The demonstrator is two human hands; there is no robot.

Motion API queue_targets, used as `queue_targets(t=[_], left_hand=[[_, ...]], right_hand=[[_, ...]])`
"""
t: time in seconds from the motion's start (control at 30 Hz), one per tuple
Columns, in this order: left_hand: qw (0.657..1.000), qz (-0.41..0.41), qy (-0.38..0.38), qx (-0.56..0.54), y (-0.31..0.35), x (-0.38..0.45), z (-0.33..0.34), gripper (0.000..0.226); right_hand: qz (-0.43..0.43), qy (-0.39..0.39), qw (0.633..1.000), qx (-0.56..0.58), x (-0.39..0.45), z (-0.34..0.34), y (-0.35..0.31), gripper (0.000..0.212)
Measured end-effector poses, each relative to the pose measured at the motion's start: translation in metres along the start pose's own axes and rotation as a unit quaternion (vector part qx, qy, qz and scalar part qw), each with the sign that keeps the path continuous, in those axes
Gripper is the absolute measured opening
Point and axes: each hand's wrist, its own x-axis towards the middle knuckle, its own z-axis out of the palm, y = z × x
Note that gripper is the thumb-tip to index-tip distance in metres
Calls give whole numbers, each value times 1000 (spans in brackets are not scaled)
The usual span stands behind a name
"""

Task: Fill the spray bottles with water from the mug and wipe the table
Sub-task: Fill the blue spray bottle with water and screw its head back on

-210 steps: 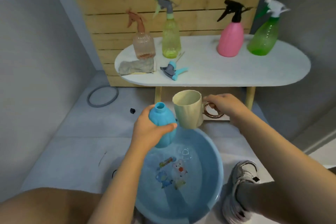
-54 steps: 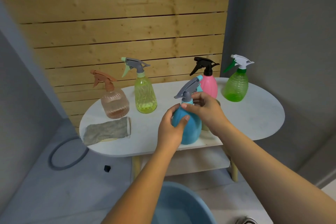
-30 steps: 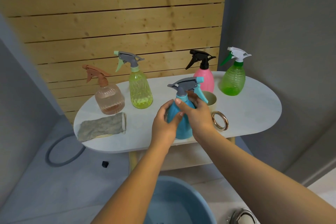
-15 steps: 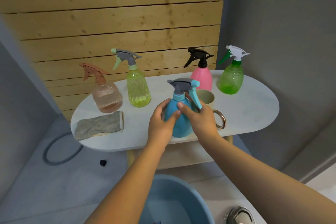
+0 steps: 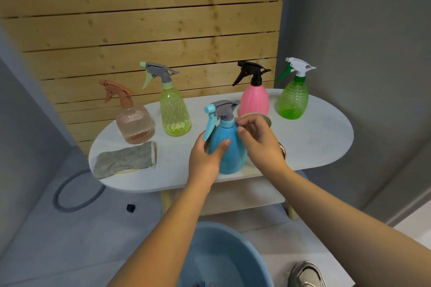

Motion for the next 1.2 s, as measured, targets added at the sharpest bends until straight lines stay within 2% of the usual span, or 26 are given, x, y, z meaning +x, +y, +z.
queue_targets(t=[0.03, 0.13, 0.23, 0.3, 0.4, 0.43, 0.53, 0.6, 0.67, 0.73, 0.77, 0.8, 0.87, 0.9, 1.0, 1.07, 1.2], left_hand=[[1000, 0, 1, 2, 0, -1, 0, 37], [1000, 2, 0, 12, 0, -1, -1, 40], [1000, 7, -3, 22, 0, -1, -1, 47], [1000, 8, 1, 21, -1, 0, -2, 49], [1000, 7, -3, 21, -2, 2, -2, 50], [1000, 7, -2, 21, -3, 3, -2, 50], [1000, 6, 3, 10, -2, 3, -2, 49], [1000, 2, 3, 1, -2, 2, -4, 49], [1000, 3, 1, 4, -2, 3, -3, 50], [1000, 3, 1, 8, -3, 4, -2, 46], [1000, 3, 2, 6, -3, 4, -1, 44], [1000, 1, 4, 4, -4, 4, -1, 43], [1000, -5, 2, 4, -5, 5, -1, 46], [1000, -7, 0, 2, -4, 5, -3, 49], [1000, -13, 1, -17, -4, 5, -4, 49], [1000, -10, 3, -18, -4, 4, -2, 46], [1000, -10, 10, -23, -7, 3, 0, 44]], right_hand=[[11, 0, 1000, -10, 6, 0, -2, 18], [77, -76, 994, -14, 23, -2, -6, 42], [96, -105, 990, -12, 31, -4, -7, 30], [88, -69, 994, -3, 32, 0, -10, 22], [98, 0, 995, -26, 33, 7, -7, 32], [109, -6, 994, -22, 34, 8, -6, 36], [148, -86, 983, 59, 35, 6, -8, 50], [133, -106, 982, 82, 36, 2, -11, 30], [89, -60, 994, 28, 35, 3, -11, 23], [66, -2, 998, -22, 34, 8, -7, 38], [63, 3, 998, -32, 33, 10, -4, 41], [61, -12, 998, -34, 31, 13, -3, 36], [63, -44, 997, -25, 27, 15, -4, 11], [68, -54, 996, 2, 25, 14, -5, 8], [133, -47, 986, 92, 23, 8, -6, 20], [133, -34, 988, 77, 22, 7, -1, 16], [151, 52, 983, 86, 18, 17, 5, 32]])
